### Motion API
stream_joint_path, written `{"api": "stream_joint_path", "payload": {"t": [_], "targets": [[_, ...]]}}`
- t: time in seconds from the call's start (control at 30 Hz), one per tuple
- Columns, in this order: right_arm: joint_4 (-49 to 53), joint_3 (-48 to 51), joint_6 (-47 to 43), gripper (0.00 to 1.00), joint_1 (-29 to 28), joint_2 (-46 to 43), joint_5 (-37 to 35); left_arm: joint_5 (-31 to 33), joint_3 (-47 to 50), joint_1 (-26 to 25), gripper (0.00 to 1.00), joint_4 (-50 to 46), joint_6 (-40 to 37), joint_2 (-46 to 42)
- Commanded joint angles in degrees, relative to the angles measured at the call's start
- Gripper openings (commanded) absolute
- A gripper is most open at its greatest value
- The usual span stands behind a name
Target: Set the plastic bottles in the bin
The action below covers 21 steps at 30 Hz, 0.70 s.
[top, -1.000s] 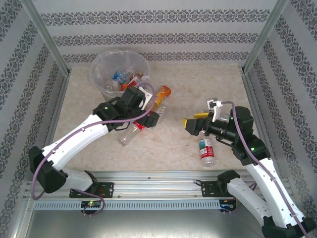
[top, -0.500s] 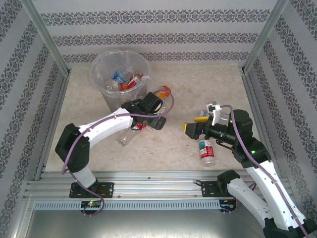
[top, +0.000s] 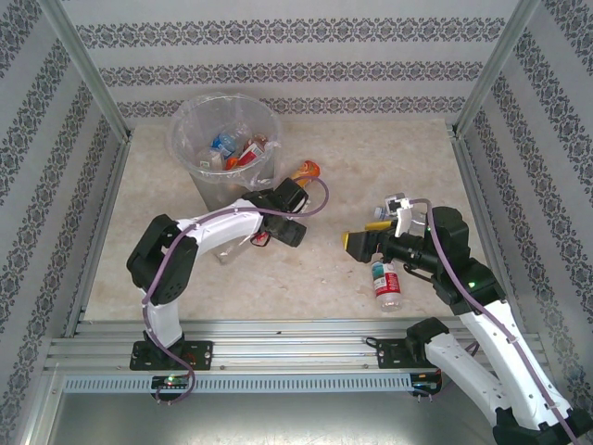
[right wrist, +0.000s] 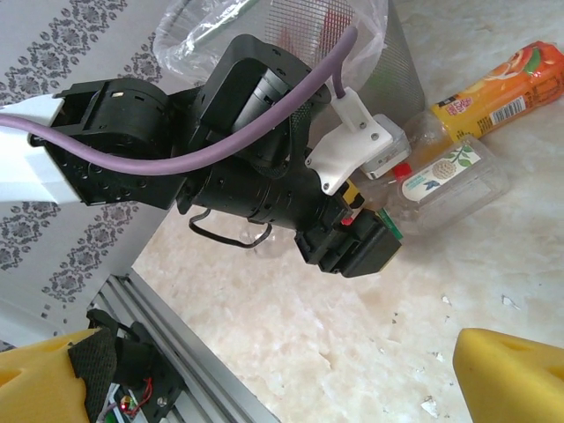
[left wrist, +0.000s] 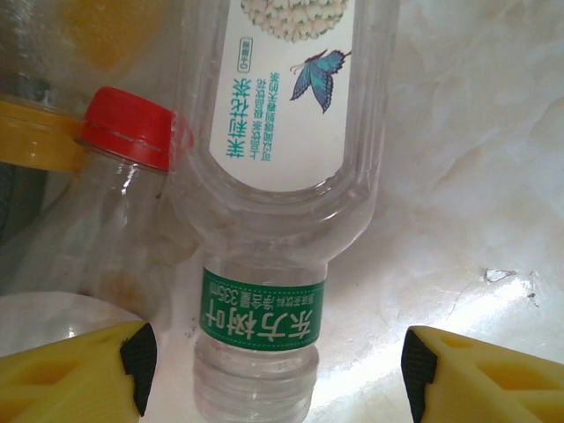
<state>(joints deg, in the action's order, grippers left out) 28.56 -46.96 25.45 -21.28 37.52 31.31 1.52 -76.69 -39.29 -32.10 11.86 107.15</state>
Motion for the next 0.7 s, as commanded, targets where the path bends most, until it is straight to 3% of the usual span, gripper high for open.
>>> {"api": "stream_joint_path", "payload": {"t": [0.0, 0.37, 0.67], "targets": [[0.37, 0.81, -0.87, 0.98, -0.62, -0.42, -1.25, -1.17, -0.93, 0.59, 0.73, -0.35, -0.25, 2.49], [0.19, 0.82, -0.76, 0.98, -0.53, 0.23, -1.47, -2.57, -1.77, 1.74, 0.65, 0.18, -1.06, 5.99], [0.72, 0.86, -1.09, 0.98, -0.54, 0.9, -2.57, -3.36, -1.37, 1.93, 0.51, 1.34, -0.79, 3.71]]}}
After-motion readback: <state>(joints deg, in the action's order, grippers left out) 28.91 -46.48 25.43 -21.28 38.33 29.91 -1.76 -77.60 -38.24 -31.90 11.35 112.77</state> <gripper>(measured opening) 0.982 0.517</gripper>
